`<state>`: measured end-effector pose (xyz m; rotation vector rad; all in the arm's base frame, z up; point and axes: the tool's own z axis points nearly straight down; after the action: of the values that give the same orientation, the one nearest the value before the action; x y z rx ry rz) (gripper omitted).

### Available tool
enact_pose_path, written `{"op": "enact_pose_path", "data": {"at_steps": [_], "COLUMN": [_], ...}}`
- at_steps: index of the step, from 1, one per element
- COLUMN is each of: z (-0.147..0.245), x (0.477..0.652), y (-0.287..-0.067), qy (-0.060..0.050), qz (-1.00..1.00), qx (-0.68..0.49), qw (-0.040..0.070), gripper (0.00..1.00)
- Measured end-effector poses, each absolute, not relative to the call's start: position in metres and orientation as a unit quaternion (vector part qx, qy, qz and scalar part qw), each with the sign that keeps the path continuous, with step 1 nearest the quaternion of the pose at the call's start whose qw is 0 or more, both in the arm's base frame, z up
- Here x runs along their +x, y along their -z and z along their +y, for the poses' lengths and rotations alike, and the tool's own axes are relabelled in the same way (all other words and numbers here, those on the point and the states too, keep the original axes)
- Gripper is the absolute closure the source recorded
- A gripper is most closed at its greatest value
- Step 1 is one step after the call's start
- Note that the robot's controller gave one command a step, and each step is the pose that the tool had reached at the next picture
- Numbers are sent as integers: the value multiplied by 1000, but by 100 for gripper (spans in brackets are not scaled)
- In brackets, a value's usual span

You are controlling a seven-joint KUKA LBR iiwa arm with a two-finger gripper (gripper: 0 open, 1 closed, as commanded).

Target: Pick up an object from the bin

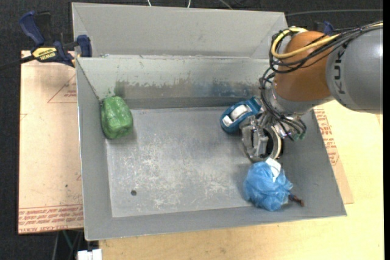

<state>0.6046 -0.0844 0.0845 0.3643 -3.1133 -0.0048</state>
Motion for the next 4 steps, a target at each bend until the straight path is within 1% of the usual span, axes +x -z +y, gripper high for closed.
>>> {"op": "enact_pose_path", "data": {"at_steps": [1,2,3,4], "z": [-72,-82,-79,-86], "x": [604,626,611,618], "y": [-144,-105,-120,-111], "qy": [3,2,2,2], "qz": [-942,-983,-987,-990], "qx": [335,185,161,141], "qw": [1,0,0,-3], "gripper": [100,100,100,100]}}
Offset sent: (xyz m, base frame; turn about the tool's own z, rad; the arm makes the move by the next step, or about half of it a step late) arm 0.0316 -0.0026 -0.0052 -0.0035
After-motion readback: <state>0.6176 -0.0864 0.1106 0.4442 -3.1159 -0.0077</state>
